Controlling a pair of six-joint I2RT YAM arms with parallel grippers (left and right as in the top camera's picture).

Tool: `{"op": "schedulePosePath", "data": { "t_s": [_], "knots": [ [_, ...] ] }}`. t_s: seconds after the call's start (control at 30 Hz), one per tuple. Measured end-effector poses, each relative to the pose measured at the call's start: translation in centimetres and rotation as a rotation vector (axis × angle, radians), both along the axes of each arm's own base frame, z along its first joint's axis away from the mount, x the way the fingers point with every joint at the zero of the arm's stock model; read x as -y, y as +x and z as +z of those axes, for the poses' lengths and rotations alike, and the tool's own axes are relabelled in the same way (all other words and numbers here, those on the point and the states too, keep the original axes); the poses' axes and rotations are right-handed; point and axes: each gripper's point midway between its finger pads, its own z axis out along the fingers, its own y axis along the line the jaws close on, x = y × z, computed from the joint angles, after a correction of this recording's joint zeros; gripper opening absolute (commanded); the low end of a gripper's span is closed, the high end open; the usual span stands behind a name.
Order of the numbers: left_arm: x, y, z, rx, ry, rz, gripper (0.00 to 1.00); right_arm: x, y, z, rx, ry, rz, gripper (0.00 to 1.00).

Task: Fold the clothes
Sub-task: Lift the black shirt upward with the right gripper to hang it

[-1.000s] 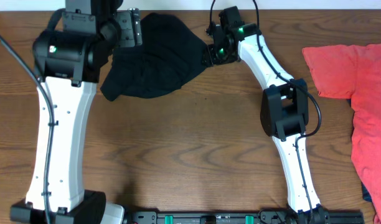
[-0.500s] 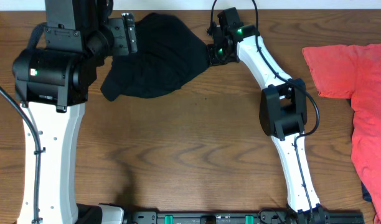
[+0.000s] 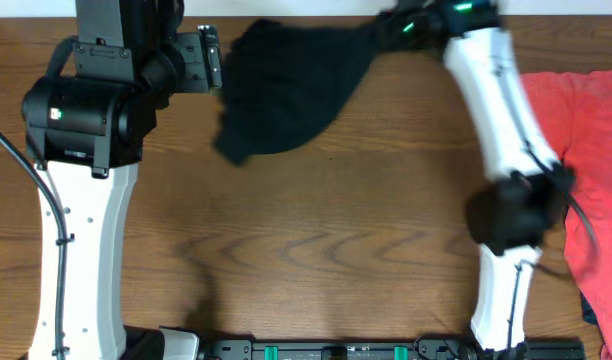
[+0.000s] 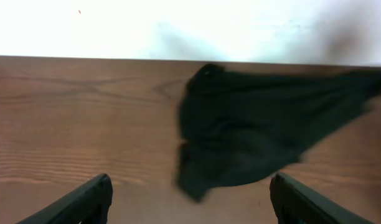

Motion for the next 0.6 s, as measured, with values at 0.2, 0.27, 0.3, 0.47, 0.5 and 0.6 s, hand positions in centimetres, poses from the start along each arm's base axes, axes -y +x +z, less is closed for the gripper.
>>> {"op": "schedulePosePath", "data": {
  "t_s": [0.2,0.27,0.3,0.47,0.5,0.6],
  "knots": [
    [1.4,1.0,-1.6,-0.051,-0.039,-0.054,0.83,1.1,-4.1,10.0,0.189,0.017,0.073,0.01],
    [2.1,1.5,-2.7,-0.080,-0.055,-0.076,0.83,0.1,-5.2,10.6,0.195,0.026,0.135,0.01],
    [2.3,1.8,-3.1,-0.094,-0.062,-0.085,0.83,-0.3,-5.5,10.5,0.193,0.026,0.155,0.01],
    [3.6,3.8,-6.9,-0.191,-0.084,-0.117,0.83,-2.5,-6.6,10.3,0.198,0.019,0.254,0.01],
    [3.7,4.2,-7.7,-0.212,-0.086,-0.120,0.83,-2.8,-6.8,10.4,0.206,0.020,0.268,0.01],
    [4.1,5.3,-10.3,-0.273,-0.088,-0.124,0.82,-3.3,-6.9,11.2,0.237,0.024,0.291,0.01]
  ]
}}
